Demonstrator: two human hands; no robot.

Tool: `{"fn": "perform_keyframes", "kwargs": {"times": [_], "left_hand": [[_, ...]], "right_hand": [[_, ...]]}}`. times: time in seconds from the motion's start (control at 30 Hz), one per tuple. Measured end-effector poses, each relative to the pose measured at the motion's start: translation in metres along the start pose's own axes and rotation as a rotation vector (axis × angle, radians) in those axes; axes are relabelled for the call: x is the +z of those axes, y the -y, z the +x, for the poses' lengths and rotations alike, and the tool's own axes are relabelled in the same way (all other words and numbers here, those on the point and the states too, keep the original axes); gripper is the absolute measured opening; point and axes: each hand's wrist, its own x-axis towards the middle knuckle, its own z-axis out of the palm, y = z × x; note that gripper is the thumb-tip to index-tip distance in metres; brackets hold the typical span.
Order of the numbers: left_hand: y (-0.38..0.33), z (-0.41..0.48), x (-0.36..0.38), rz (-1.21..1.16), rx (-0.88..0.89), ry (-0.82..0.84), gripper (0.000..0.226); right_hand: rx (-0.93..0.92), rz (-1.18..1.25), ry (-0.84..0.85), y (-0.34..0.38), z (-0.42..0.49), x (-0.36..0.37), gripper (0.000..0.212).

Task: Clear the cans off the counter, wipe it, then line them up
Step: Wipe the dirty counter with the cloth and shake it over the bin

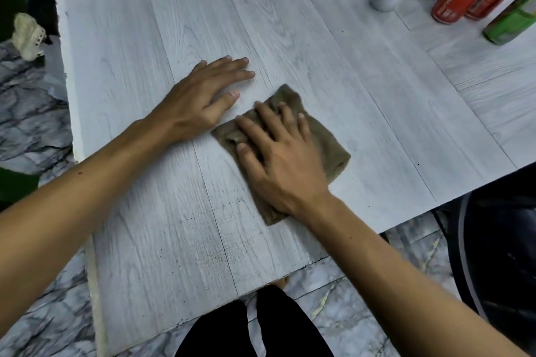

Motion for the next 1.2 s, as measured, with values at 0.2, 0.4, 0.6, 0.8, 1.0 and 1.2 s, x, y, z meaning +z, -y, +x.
{"fn": "perform_keyframes", "kwargs": {"times": [0.2,0.4,0.6,0.8,1.0,1.2], "left_hand": [[-0.005,0.003,0.000,-0.001,0.009,0.007,0.050],[-0.011,-0.002,0.002,0.053,0.025,0.017,0.054],[-0.025,-0.003,0.012,0.021,0.001,0.010,0.052],[-0.031,-0.004,0.018,0.033,-0.003,0.020,0.052],[-0.035,-0.001,0.020,0.042,0.008,0.053,0.053],[-0.049,0.000,0.025,0.028,0.037,0.059,0.054]], "right_hand": [[-0.208,-0.007,0.070,0.032,-0.027,0.015,0.051],[-0.311,-0.044,0.106,0.031,-0.044,0.013,0.049],[-0.373,-0.035,0.155,0.013,-0.069,0.006,0.048],[-0.461,-0.016,0.217,-0.009,-0.089,-0.004,0.044],[-0.386,-0.025,0.236,-0.030,-0.101,-0.017,0.046],[-0.298,0.005,0.172,-0.056,-0.109,-0.032,0.047]]}}
